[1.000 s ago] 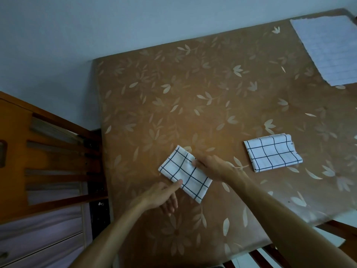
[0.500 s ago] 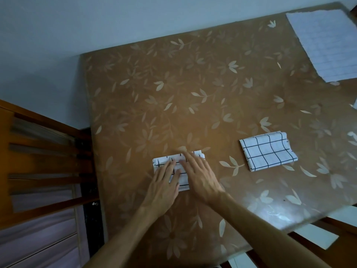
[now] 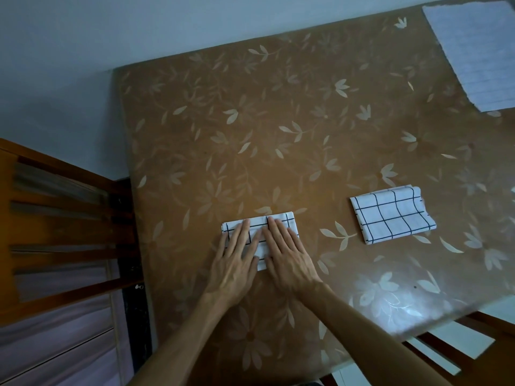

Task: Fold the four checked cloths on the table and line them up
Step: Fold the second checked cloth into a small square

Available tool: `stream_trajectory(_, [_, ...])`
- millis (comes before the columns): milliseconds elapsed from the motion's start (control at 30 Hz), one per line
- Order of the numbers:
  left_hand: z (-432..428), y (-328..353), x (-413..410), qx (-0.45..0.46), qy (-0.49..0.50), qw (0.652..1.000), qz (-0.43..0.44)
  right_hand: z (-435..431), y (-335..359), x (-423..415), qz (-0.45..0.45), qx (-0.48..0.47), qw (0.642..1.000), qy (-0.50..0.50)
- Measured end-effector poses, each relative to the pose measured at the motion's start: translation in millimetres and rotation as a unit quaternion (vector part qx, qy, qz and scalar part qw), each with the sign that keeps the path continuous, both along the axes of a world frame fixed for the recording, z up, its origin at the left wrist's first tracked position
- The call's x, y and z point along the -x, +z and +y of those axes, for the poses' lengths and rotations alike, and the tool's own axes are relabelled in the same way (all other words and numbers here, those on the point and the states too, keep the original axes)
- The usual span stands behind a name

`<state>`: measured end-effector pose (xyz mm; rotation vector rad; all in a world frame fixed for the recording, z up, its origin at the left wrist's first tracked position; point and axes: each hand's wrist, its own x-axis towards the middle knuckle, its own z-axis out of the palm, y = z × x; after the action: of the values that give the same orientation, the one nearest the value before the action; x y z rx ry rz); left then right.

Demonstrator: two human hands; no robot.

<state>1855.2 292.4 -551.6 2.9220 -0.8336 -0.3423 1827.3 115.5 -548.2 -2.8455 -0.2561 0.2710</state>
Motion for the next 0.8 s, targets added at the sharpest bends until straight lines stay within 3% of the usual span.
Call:
stream_trajectory(267, [14.3, 4.6, -10.3, -0.037, 0.035, 0.998, 0.027, -6.4, -3.3, -1.3, 0.01, 0.028, 0.999, -0.044])
stream_trajectory(400, [20.9, 8.5, -13.3, -0.005, 0.051, 0.998, 0.038, -17.8, 1.1, 0.1, 0.004, 0.049, 0.995, -0.082])
stream_trajectory(600, [12.7, 5.1, -11.7, -0.005, 0.004, 1.0, 0.025, 9.9, 8.3, -7.9, -0.014, -0.007, 1.0, 0.013])
stream_trajectory(800, [18.1, 3.3, -7.6, -0.037, 0.018, 0.999, 0.022, -6.8, -0.8, -4.6, 0.026, 0.024, 0.999, -0.01])
